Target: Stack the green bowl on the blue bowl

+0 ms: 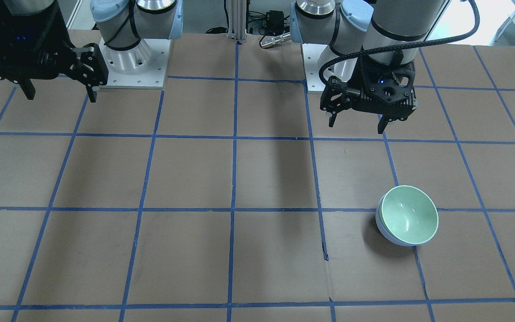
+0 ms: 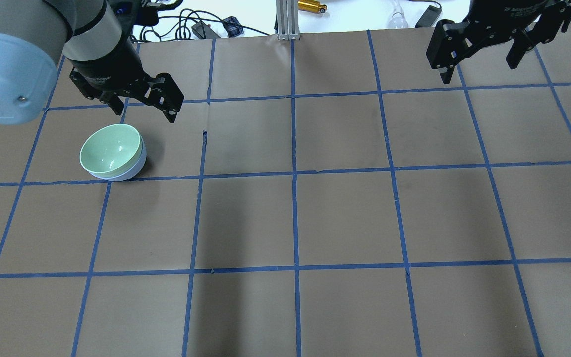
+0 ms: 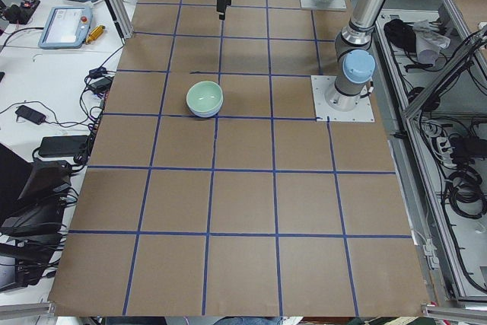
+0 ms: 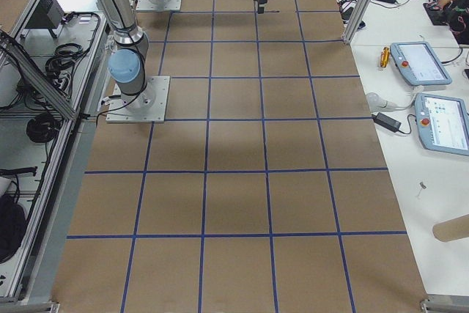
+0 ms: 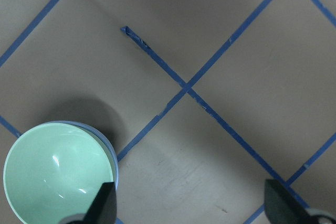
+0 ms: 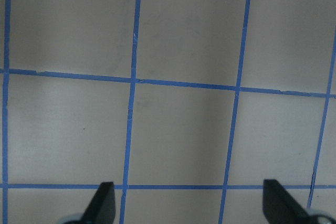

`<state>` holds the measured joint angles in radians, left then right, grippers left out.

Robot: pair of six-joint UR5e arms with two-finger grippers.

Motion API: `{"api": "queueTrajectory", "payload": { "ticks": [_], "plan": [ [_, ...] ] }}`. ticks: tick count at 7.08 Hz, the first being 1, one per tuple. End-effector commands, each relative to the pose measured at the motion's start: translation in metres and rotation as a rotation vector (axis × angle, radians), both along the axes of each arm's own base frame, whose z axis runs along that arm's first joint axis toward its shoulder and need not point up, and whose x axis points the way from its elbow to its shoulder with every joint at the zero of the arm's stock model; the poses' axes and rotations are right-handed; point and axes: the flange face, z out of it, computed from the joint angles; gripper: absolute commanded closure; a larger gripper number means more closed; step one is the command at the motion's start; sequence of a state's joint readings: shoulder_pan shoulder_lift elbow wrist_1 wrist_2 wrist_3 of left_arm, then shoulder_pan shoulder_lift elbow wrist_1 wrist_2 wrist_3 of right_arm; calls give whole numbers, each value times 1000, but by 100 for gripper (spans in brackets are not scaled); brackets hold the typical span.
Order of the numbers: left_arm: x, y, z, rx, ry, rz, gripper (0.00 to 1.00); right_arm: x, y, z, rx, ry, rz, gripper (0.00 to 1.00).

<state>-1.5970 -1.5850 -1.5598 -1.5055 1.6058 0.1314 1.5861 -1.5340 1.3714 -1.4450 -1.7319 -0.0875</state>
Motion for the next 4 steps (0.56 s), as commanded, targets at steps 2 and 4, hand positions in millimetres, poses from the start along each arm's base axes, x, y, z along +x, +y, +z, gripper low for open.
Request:
{"api": "queueTrajectory", "payload": {
  "ticks": [2, 4],
  "plan": [
    [31, 6, 11, 55, 58, 111, 0, 0, 0, 0, 0, 0, 0, 0],
    [29, 12, 18, 39, 50, 163, 0, 0, 0, 0, 0, 0, 0, 0]
  ]
}}
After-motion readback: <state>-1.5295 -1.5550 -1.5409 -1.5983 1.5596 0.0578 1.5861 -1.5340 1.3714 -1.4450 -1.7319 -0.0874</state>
